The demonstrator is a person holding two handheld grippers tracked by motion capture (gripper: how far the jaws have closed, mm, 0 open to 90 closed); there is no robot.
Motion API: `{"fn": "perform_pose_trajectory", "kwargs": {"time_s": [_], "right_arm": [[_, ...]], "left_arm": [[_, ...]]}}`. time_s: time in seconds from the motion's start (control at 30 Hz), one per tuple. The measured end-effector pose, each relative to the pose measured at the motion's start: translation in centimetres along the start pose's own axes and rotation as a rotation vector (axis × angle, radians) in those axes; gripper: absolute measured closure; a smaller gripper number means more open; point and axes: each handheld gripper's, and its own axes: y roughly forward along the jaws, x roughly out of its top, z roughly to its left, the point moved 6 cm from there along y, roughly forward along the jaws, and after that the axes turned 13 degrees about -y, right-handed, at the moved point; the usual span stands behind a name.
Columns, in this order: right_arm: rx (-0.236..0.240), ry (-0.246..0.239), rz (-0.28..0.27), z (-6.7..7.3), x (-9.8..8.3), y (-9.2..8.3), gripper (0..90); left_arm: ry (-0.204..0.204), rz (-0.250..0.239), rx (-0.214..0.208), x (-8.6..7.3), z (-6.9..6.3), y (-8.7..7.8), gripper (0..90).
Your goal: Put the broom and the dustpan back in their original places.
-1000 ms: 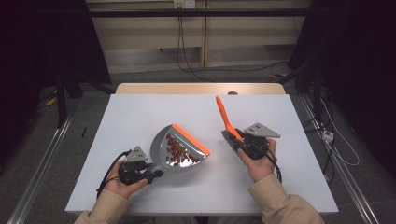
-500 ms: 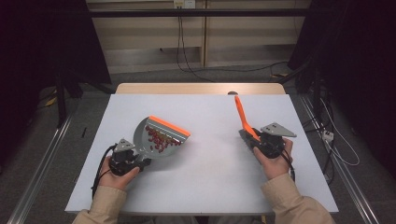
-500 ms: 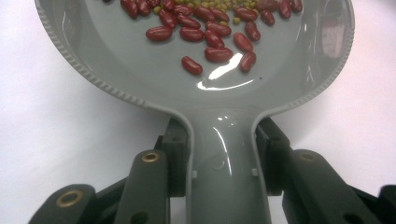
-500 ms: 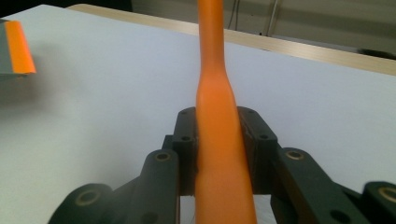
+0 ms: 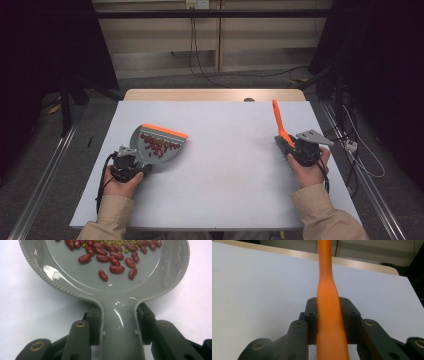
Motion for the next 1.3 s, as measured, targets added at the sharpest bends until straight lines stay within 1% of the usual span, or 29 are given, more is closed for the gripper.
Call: {"fn": "perform_pose_trajectory", "kwargs": {"time_s": [0.13,0.2,0.23,0.3,0.4,0.47,0.5,0.57,0.63,0.67,0.77,0.83,0.93,0.97,1.0,1.03,1.07,1.1,1.13,1.17,1.2,1.23,1.27,1.3], "right_arm": [[-0.02,-0.011,0.012,-0.3,-0.3,0.2,70.7],[-0.03,-0.026,0.019,-0.2,-0.5,0.3,70.7],[-0.037,-0.029,0.022,-0.2,-0.5,0.4,70.7],[-0.034,-0.031,0.032,0.0,-0.7,0.6,70.7],[-0.04,-0.047,0.038,0.4,-0.9,0.8,70.7],[-0.039,-0.057,0.034,0.9,-0.9,0.8,70.5],[-0.036,-0.058,0.034,1.1,-0.9,0.9,70.4],[-0.034,-0.055,0.033,1.4,-0.8,0.9,70.1],[-0.033,-0.05,0.033,1.6,-0.8,1.0,69.8],[-0.031,-0.039,0.032,1.7,-0.8,1.0,69.6],[-0.011,-0.019,0.022,2.3,-0.6,1.1,68.7],[-0.005,-0.028,0.023,2.9,-0.5,1.3,68.4],[0.005,-0.026,0.021,3.5,-0.3,1.5,68.0],[0.013,-0.016,0.018,3.6,-0.3,1.5,67.7],[0.019,-0.007,0.016,3.7,-0.3,1.6,67.2],[0.026,0.007,0.011,3.8,-0.4,1.6,66.3],[0.04,0.019,0.005,3.9,-0.3,1.6,64.8],[0.068,0.042,-0.004,4.1,-0.3,1.6,63.9],[0.103,0.065,-0.014,4.3,-0.2,1.5,62.2],[0.115,0.079,-0.025,4.5,-0.1,1.4,59.2],[0.123,0.079,-0.04,4.7,0.1,1.2,54.9],[0.137,0.084,-0.054,4.8,0.3,1.1,51.0],[0.145,0.086,-0.061,4.9,0.4,0.9,47.3],[0.146,0.087,-0.07,4.9,0.5,0.6,44.0]], "left_arm": [[-0.028,0.004,0.024,0.0,0.4,0.3,63.7],[-0.03,0.007,0.038,0.0,0.6,0.4,63.7],[-0.035,0.012,0.039,0.0,0.6,0.5,63.7],[-0.045,0.01,0.04,0.0,0.6,0.5,63.6],[-0.054,0.008,0.044,0.1,0.6,0.6,63.4],[-0.049,0.006,0.043,0.1,0.5,0.6,62.8],[-0.051,0.008,0.035,0.1,0.5,0.6,62.2],[-0.071,0.003,0.011,0.1,0.2,0.6,61.2],[-0.057,0.004,0.007,0.0,0.0,0.4,60.2],[-0.056,0.003,-0.001,-0.1,-0.1,0.4,58.8],[-0.061,-0.002,-0.025,-0.3,-0.6,0.2,56.3],[-0.067,-0.004,-0.042,-0.4,-0.8,0.0,55.4],[-0.074,-0.017,-0.067,-0.4,-1.1,-0.2,52.8],[-0.073,-0.02,-0.071,-0.4,-1.2,-0.3,51.4],[-0.073,-0.017,-0.087,-0.4,-1.3,-0.3,49.3],[-0.077,-0.022,-0.094,-0.5,-1.5,-0.3,48.7],[-0.078,-0.021,-0.1,-0.6,-1.6,-0.4,47.1],[-0.081,-0.021,-0.109,-0.6,-1.7,-0.4,43.8],[-0.082,-0.021,-0.11,-0.7,-1.8,-0.5,41.1],[-0.081,-0.028,-0.115,-0.6,-1.8,-0.7,38.9],[-0.079,-0.036,-0.113,-0.6,-1.7,-0.8,35.5],[-0.074,-0.055,-0.109,-0.4,-1.7,-0.9,31.0],[-0.062,-0.074,-0.116,-0.3,-1.8,-1.1,26.7],[-0.052,-0.092,-0.122,-0.2,-1.9,-1.3,24.7]]}}
